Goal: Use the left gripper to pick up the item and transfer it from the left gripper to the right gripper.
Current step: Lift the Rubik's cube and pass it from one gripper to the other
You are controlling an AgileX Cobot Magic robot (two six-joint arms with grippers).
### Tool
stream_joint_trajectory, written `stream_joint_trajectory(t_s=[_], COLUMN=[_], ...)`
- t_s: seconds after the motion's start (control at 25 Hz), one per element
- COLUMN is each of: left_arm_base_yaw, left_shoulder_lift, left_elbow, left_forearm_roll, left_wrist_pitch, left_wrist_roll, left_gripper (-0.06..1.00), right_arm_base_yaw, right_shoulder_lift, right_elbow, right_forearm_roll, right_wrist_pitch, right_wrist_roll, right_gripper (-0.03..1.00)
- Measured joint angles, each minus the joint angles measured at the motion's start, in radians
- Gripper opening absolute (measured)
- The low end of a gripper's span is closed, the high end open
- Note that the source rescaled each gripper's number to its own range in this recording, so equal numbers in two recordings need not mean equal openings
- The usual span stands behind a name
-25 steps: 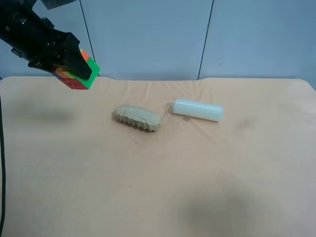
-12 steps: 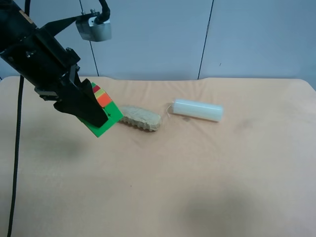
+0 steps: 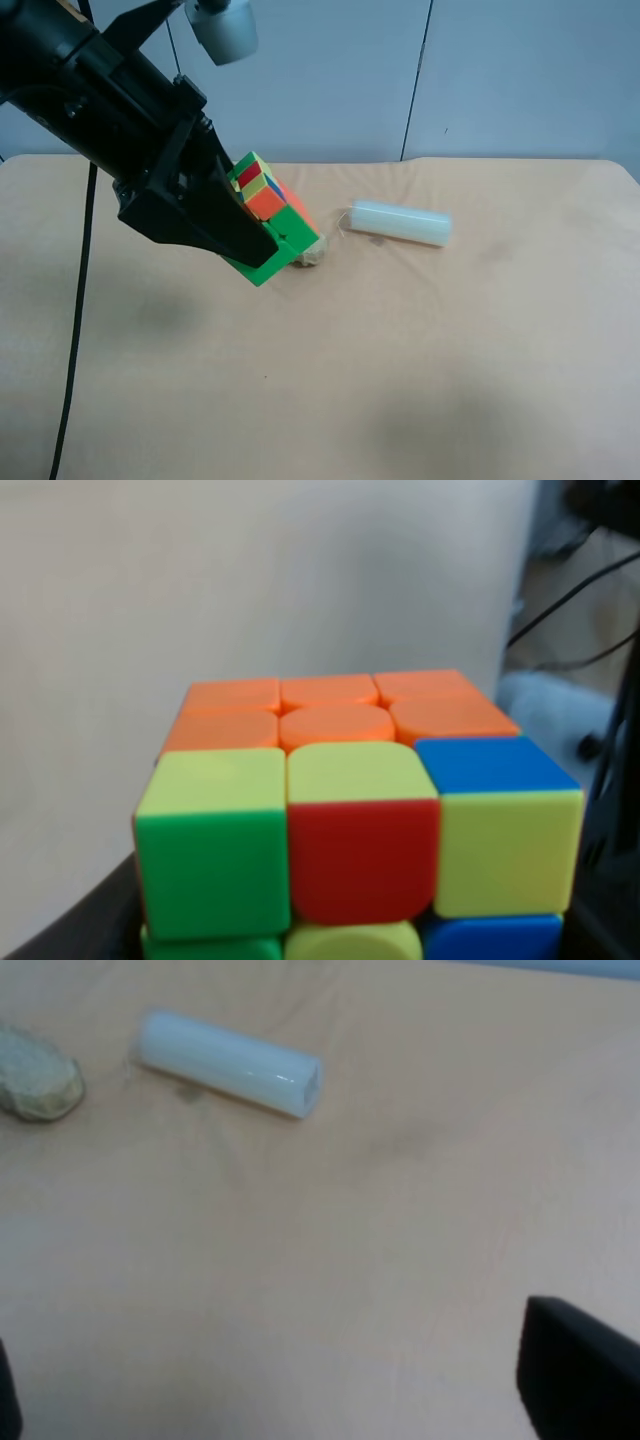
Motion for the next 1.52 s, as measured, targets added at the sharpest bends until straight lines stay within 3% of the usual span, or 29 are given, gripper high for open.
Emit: stream_joint_trajectory(t_s=[0.64, 0.96, 1.12, 1.32, 1.52], left_arm_base_yaw=[0.000, 0.000, 0.000, 0.000, 0.000], left_shoulder_lift=[-0.001, -0.001, -0.001, -0.001, -0.001], left_elbow=[0.147, 0.202, 0.202, 0.202, 0.202], left_forearm_roll=[-0.475, -0.559, -0.577, -0.581, -0.588], left_wrist_pitch=[-0.057, -0.041, -0.053, -0.068, -0.089], left_wrist_roll=[0.557, 0.647, 0.669, 0.671, 0.684], left_gripper=[0.01, 0.01, 0.01, 0.01, 0.01], right_arm_base_yaw=[0.000, 0.000, 0.000, 0.000, 0.000], right_shoulder_lift=[0.000, 0.000, 0.068, 0.288, 0.487], right_elbow=[0.000, 0.000, -0.015, -0.054, -0.059], right_forearm_roll=[0.000, 0.028, 0.057, 0.228, 0.495], right_wrist_pitch=[0.000, -0.002, -0.012, -0.040, -0.146], right_wrist_roll=[0.000, 0.009, 0.116, 0.138, -0.029], right_gripper=[0.99, 0.99, 0.99, 0.99, 0.99])
